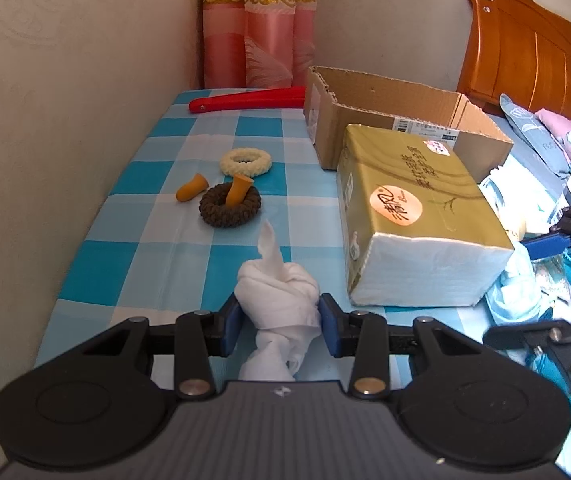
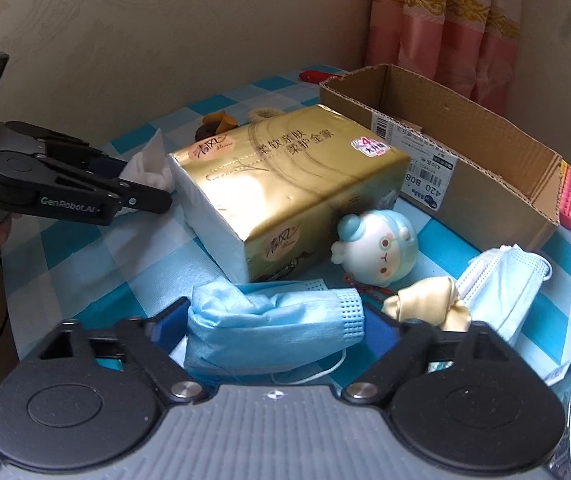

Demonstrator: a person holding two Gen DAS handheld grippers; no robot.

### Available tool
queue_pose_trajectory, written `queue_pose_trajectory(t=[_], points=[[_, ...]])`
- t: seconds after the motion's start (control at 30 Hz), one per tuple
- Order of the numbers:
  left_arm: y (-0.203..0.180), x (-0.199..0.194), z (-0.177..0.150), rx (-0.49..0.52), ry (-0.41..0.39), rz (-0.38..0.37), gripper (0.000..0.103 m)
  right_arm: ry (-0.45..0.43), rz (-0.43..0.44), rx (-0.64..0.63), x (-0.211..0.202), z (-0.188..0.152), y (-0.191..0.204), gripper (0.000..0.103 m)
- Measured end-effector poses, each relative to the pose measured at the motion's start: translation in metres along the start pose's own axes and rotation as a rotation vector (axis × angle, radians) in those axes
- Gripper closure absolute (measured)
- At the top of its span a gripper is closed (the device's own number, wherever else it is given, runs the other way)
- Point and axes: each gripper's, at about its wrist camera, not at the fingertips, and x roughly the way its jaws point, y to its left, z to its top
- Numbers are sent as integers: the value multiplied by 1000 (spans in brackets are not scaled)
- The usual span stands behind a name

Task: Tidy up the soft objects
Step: 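Grasp the blue face mask with the right gripper while the left holds the tissue, then carry tissue and mask into the cardboard box and open both grippers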

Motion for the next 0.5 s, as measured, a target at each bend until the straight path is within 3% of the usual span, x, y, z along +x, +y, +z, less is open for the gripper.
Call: queue_pose_trajectory(t=[0.13, 0.5], points=[[-2, -5, 0, 19, 3, 0, 65, 0, 0, 21, -7, -2, 2, 22], [-8, -45, 10, 62, 24, 7, 65, -53, -69, 66, -56, 0, 13, 22]])
